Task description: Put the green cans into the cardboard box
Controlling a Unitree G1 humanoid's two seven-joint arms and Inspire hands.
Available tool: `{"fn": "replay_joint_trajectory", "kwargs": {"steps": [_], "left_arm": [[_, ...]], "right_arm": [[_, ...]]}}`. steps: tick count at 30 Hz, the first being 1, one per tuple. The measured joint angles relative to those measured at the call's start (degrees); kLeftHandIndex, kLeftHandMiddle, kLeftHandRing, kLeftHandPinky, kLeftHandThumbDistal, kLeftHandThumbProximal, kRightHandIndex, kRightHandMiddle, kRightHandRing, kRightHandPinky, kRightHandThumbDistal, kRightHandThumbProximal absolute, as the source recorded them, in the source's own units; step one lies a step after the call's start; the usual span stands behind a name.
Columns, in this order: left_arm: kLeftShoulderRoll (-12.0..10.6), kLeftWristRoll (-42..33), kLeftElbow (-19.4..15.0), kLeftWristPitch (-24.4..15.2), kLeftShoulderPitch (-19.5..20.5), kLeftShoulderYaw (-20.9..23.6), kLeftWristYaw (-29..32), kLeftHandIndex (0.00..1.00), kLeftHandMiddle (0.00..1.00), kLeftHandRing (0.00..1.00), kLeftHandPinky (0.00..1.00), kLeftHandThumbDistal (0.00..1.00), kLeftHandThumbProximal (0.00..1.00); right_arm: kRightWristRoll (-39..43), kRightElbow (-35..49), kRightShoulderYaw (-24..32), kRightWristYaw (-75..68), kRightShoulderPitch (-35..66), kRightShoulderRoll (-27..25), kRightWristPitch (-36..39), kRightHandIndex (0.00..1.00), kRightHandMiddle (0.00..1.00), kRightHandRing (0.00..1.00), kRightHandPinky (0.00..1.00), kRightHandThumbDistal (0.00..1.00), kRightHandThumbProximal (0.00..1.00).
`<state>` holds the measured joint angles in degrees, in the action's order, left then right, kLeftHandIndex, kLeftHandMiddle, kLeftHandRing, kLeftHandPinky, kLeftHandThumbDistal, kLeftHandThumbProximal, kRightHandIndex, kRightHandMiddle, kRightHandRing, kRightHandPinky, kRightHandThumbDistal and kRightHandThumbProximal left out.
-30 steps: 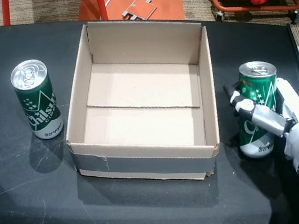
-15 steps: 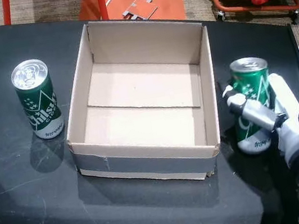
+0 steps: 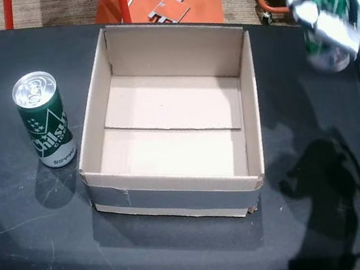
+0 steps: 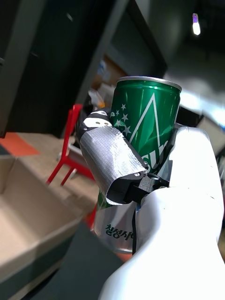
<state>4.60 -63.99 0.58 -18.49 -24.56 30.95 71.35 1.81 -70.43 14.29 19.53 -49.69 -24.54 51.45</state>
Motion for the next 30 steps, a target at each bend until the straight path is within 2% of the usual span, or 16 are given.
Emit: {"fn": "replay_joint_trajectory", "kwargs": {"steps": [3, 5, 6, 8, 10, 11, 12, 14, 15, 16, 17, 19, 23, 26, 29, 30], "left_arm": [[-0.28, 0.06, 0.01, -0.13, 0.0, -0.1, 0.09, 0.97, 0.98, 1.0, 1.0, 0.81, 0.61], [-0.84, 0.22, 0.0, -0.64, 0.0, -0.14, 0.08, 0.97, 0.98, 1.0, 1.0, 0.8, 0.6], [-1.11, 0.27, 0.0, -0.81, 0.0, -0.21, 0.06, 0.97, 0.98, 1.0, 1.0, 0.79, 0.61], [-1.44, 0.47, -0.05, -1.11, 0.01, -0.67, -0.15, 0.97, 0.97, 1.0, 1.0, 0.79, 0.61], [-1.93, 0.92, -0.24, -1.33, 0.03, -1.14, -0.48, 0.97, 0.97, 1.0, 1.0, 0.79, 0.6], [-2.08, 1.05, -0.41, -1.45, 0.07, -1.27, -0.53, 0.97, 0.97, 1.0, 1.0, 0.79, 0.6], [-2.19, 1.2, -0.61, -1.52, 0.09, -1.36, -0.61, 0.97, 0.97, 1.0, 1.0, 0.81, 0.61], [-2.37, 1.44, -1.2, -1.73, 0.2, -1.6, -0.93, 0.97, 0.97, 1.0, 1.0, 0.81, 0.61], [-2.42, 1.46, -1.43, -1.74, 0.27, -1.7, -1.01, 0.97, 0.97, 1.0, 1.0, 0.81, 0.64], [-2.48, 1.46, -1.62, -1.73, 0.35, -1.89, -1.12, 0.97, 0.97, 1.0, 1.0, 0.81, 0.65], [-2.57, 1.47, -1.78, -1.73, 0.44, -2.2, -1.2, 0.96, 0.97, 1.0, 1.0, 0.78, 0.64], [-2.84, 1.48, -2.01, -1.75, 0.63, -2.56, -1.37, 0.94, 0.96, 1.0, 1.0, 0.74, 0.61], [-3.5, 1.5, -2.25, -2.14, 1.02, -3.11, -1.49, 0.94, 0.95, 1.0, 1.0, 0.75, 0.61], [-3.57, 1.61, -2.37, -2.71, 1.27, -3.32, -1.43, 0.92, 0.95, 1.0, 1.0, 0.83, 0.73], [-4.23, 2.65, -2.76, -4.41, 1.69, -3.58, -1.69, 0.92, 0.95, 1.0, 1.0, 0.79, 0.72], [-4.43, 2.7, -3.04, -4.66, 1.78, -3.72, -1.81, 0.92, 0.95, 1.0, 1.0, 0.81, 0.72]], "right_arm": [[-3.21, 0.2, -2.57, -2.02, -3.11, -0.88, 1.49, 0.02, 0.02, 0.04, 0.19, 0.42, 0.54], [-7.54, 0.39, -5.25, -5.18, -4.93, -1.76, 2.83, 0.03, 0.01, 0.04, 0.18, 0.47, 0.52], [-9.4, 0.42, -6.64, -6.58, -5.94, -2.08, 3.08, 0.03, 0.01, 0.04, 0.18, 0.47, 0.47], [-13.04, 0.46, -9.31, -9.23, -8.15, -2.37, 3.12, 0.02, 0.0, 0.03, 0.17, 0.55, 0.56], [-17.82, 0.47, -13.05, -12.34, -10.15, -2.68, 3.02, 0.14, 0.14, 0.16, 0.19, 0.58, 0.56], [-20.47, 0.4, -15.26, -13.52, -11.2, -2.76, 2.77, 0.26, 0.17, 0.16, 0.2, 0.58, 0.55], [-22.21, 0.22, -16.73, -14.08, -11.96, -2.74, 2.54, 0.3, 0.14, 0.1, 0.21, 0.49, 0.51], [-25.82, -0.45, -20.19, -15.22, -14.36, -2.6, 1.76, 0.21, 0.05, 0.05, 0.22, 0.48, 0.3], [-27.06, -0.79, -21.57, -15.58, -15.54, -2.28, 1.46, 0.06, 0.01, 0.01, 0.24, 0.44, 0.22], [-28.22, -1.15, -23.03, -15.91, -16.68, -1.84, 0.96, 0.01, 0.0, 0.02, 0.24, 0.44, 0.2], [-29.5, -1.55, -24.54, -16.09, -17.84, -1.27, 0.24, 0.01, 0.01, 0.04, 0.25, 0.43, 0.22], [-33.01, -2.42, -28.14, -16.76, -20.02, -0.08, -1.84, 0.01, 0.01, 0.05, 0.24, 0.49, 0.23], [-42.65, -3.46, -38.02, -20.49, -22.32, 3.27, -5.88, 0.0, 0.0, 0.02, 0.22, 0.54, 0.29], [-47.25, -4.76, -43.22, -22.94, -22.27, 5.67, -6.8, 0.0, 0.0, 0.0, 0.22, 0.61, 0.34], [-49.01, -5.48, -45.99, -23.78, -22.1, 7.58, -7.45, 0.01, 0.03, 0.03, 0.23, 0.52, 0.37], [-49.08, -5.7, -46.61, -23.7, -21.96, 8.07, -7.52, 0.02, 0.04, 0.04, 0.24, 0.51, 0.39]]}}
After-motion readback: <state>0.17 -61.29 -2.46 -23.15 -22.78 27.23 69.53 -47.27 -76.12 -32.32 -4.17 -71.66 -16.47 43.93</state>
